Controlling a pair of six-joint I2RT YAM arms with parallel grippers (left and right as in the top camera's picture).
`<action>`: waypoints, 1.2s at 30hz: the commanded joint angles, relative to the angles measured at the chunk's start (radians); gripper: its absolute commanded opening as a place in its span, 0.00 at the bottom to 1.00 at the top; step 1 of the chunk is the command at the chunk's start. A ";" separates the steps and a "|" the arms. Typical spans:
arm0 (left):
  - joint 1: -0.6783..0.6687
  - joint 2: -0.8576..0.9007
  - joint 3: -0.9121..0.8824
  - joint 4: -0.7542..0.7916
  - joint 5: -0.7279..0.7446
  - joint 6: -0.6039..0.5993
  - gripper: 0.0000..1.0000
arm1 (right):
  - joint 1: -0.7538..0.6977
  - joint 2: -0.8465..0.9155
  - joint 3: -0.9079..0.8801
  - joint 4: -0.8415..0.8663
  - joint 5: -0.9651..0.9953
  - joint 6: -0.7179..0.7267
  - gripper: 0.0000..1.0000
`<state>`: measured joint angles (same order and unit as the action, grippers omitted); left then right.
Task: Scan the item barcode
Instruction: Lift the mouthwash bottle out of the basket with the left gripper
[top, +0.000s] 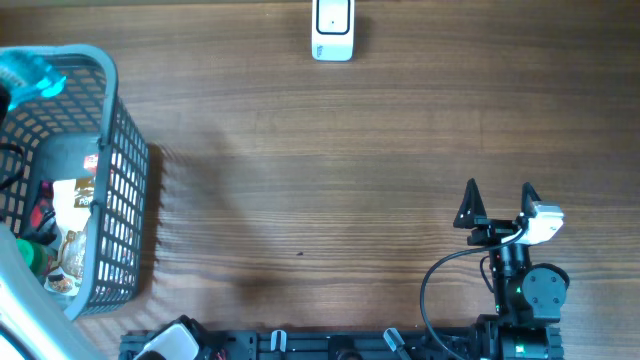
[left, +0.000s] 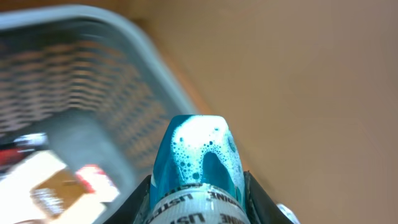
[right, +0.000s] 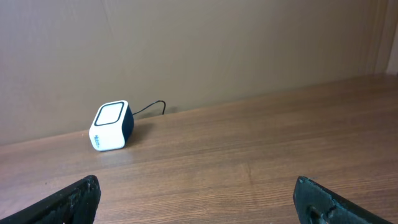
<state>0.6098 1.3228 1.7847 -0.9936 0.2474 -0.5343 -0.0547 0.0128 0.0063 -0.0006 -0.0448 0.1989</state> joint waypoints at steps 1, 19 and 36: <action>0.003 -0.036 0.013 0.047 0.338 -0.058 0.25 | 0.001 -0.005 -0.001 0.003 -0.010 -0.015 1.00; -0.648 0.139 0.012 0.138 0.185 -0.020 0.25 | 0.001 -0.005 -0.001 0.003 -0.010 -0.015 1.00; -1.008 0.378 0.012 0.034 -0.385 -0.426 0.18 | 0.001 -0.005 -0.001 0.003 -0.010 -0.015 1.00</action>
<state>-0.3439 1.6894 1.7828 -0.9642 0.0441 -0.7773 -0.0547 0.0128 0.0063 -0.0006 -0.0448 0.1989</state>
